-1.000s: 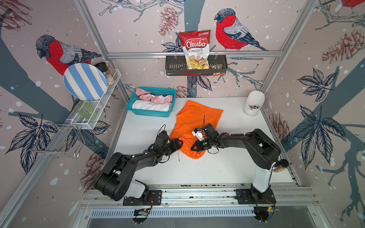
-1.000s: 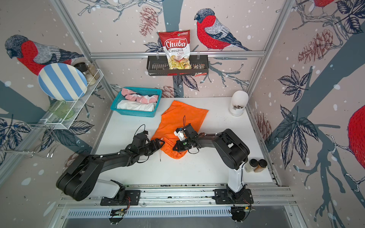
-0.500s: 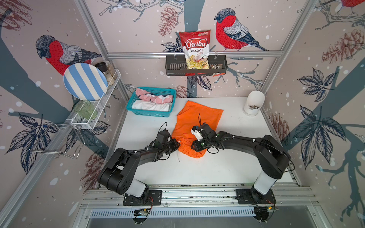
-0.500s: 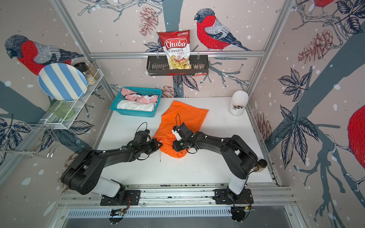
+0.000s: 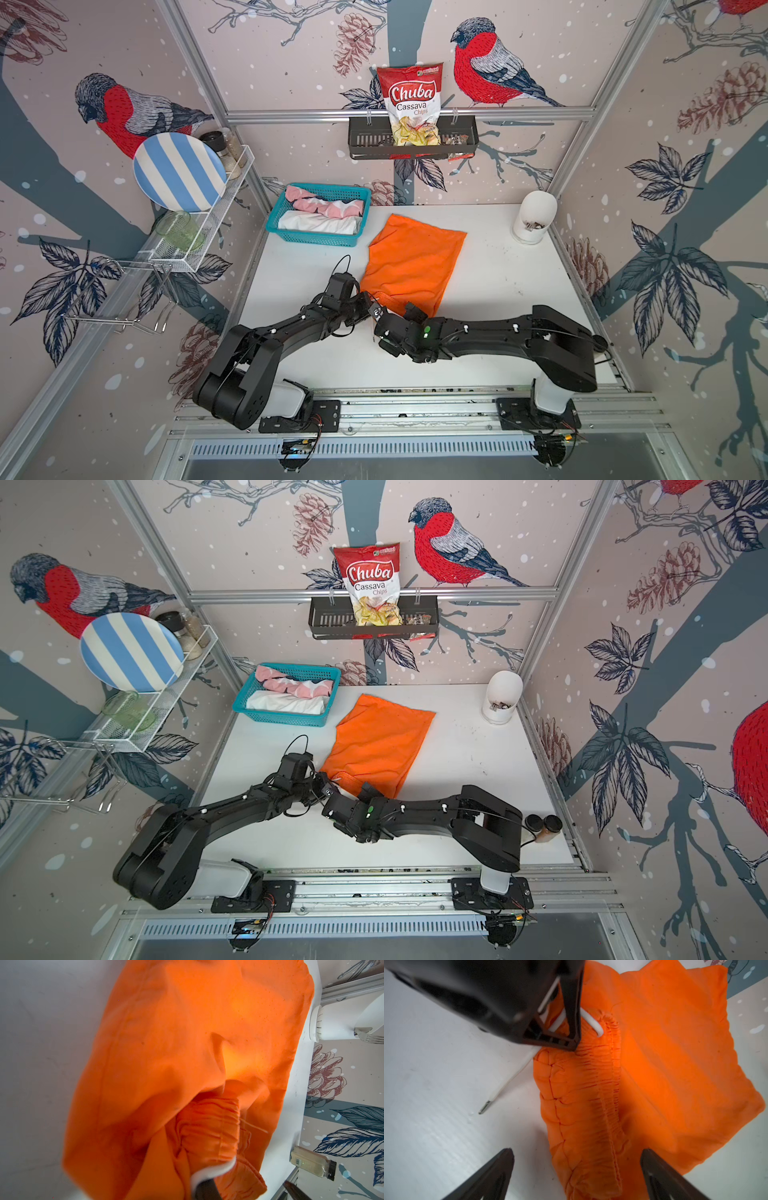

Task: Roll up the shorts
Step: Roll the shorts at the center of the board.

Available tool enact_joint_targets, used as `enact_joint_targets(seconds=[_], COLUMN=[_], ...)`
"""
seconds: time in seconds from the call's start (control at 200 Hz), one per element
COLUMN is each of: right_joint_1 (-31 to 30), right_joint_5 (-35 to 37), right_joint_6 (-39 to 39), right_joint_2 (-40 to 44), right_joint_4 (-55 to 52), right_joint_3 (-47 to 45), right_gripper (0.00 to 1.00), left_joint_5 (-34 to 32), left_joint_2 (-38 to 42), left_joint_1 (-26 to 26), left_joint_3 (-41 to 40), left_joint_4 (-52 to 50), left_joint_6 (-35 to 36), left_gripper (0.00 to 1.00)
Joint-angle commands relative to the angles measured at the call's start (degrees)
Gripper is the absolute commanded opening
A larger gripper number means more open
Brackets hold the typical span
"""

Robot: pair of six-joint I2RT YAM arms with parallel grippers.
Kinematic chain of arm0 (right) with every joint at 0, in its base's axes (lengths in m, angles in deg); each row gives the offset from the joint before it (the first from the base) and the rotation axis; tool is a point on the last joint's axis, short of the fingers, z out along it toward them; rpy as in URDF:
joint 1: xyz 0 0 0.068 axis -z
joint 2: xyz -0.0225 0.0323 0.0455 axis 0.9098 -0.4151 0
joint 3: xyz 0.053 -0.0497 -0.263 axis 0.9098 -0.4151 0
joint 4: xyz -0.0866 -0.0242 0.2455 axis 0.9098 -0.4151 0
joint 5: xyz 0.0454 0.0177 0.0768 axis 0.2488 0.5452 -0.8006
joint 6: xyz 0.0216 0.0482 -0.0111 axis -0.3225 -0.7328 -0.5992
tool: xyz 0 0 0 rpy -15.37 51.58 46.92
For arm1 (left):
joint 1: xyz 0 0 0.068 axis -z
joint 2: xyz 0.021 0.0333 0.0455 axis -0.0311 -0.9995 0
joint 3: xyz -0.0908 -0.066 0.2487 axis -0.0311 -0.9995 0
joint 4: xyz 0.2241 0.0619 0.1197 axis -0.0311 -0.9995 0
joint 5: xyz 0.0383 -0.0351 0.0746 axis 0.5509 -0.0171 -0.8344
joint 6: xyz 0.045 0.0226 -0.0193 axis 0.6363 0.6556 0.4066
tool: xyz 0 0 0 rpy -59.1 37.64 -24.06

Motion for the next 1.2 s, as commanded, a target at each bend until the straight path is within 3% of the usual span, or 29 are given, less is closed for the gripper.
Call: enact_joint_targets(seconds=[0.0,0.235,0.39,0.51,0.86,0.985,1.09,1.195], right_joint_1=[-0.8,0.7,1.7,1.1,-2.5,-3.5,-3.5,-2.9], right_joint_5=[7.6,18.4,23.7,23.6,23.4,22.8,21.8,16.8], right_joint_6=[5.0,10.0,11.6,11.8,16.8,17.6,17.0,14.8], right_joint_2=[-3.9,-10.0,-8.3,-4.2,-2.7,-2.5,-2.3,-0.5], right_joint_4=[5.7,14.3,18.2,19.5,23.0,23.8,22.8,19.8], right_joint_3=[0.1,-1.7,-6.3,-10.2,-14.1,-13.9,-13.9,-13.7], right_gripper=[1.00,1.00,0.99,0.93,0.59,0.39,0.17,0.01], left_joint_5=[2.0,2.7,2.9,3.0,3.5,3.4,3.0,1.8], left_joint_2=[0.6,2.8,3.9,4.5,4.9,5.0,5.5,6.2], left_joint_1=[-0.2,-0.2,-0.6,-0.8,-0.9,-1.0,-1.1,-1.4], left_joint_3=[0.8,1.0,0.7,0.0,0.0,0.0,-0.2,-0.2], left_joint_4=[-1.4,-3.5,-4.8,-4.9,-5.0,-5.2,-5.4,-6.6], left_joint_6=[-0.2,-0.6,0.0,0.1,0.3,0.6,0.7,1.5], left_gripper=[0.13,0.14,0.15,0.15,0.15,0.15,0.16,0.18])
